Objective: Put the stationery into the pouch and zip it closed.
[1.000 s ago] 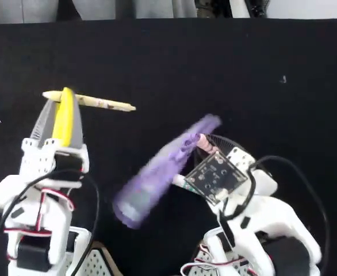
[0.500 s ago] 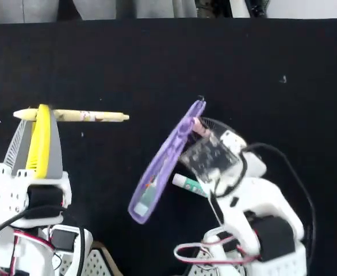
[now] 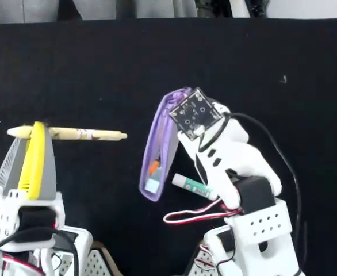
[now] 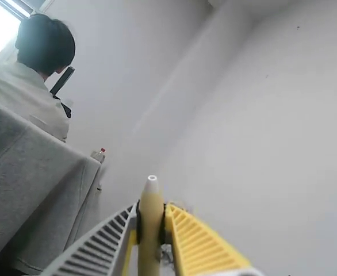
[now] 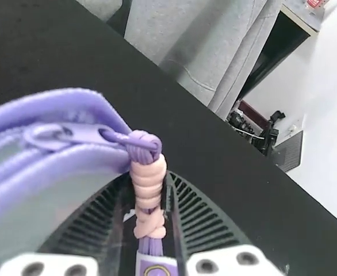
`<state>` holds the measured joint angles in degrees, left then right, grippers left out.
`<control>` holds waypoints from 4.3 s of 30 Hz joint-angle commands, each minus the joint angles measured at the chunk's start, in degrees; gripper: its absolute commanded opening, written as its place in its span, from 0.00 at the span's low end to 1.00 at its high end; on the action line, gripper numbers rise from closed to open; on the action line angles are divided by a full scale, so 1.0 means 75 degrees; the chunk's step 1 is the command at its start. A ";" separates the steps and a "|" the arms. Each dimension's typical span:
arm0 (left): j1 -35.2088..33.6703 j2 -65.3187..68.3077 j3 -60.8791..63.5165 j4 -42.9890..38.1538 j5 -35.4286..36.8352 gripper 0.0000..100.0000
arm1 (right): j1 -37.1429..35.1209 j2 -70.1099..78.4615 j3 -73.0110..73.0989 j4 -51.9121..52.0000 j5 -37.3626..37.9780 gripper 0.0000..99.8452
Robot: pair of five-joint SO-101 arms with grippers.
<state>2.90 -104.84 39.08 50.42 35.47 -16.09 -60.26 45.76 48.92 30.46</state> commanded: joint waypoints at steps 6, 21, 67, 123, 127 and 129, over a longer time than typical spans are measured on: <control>0.0545 0.0047 -0.0393 0.0059 0.0105 0.03 | -0.0246 0.0252 -0.0100 -0.0340 -0.0281 0.01; 0.1823 0.0059 0.0498 -0.0141 0.0012 0.03 | -0.0223 0.0252 -0.0076 -0.0352 -0.0270 0.01; 0.5093 0.1688 -0.0064 0.4267 -0.8615 0.13 | 0.0293 0.0264 -0.0193 -0.0492 -0.0270 0.01; -0.1119 0.1782 0.1412 -0.2215 -0.3106 0.14 | 0.0703 0.0252 0.0170 -0.0199 -0.0258 0.01; -0.0229 0.1711 0.1061 0.0188 -0.4466 0.14 | 0.0703 0.0522 -0.0463 -0.0246 -0.0293 0.01; 0.0522 0.1711 0.1190 0.1067 -0.5275 0.14 | 0.0703 0.0897 -0.0908 -0.0246 -0.0574 0.01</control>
<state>-1.41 -91.82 50.51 44.09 5.41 -11.69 -57.36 46.29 47.96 28.79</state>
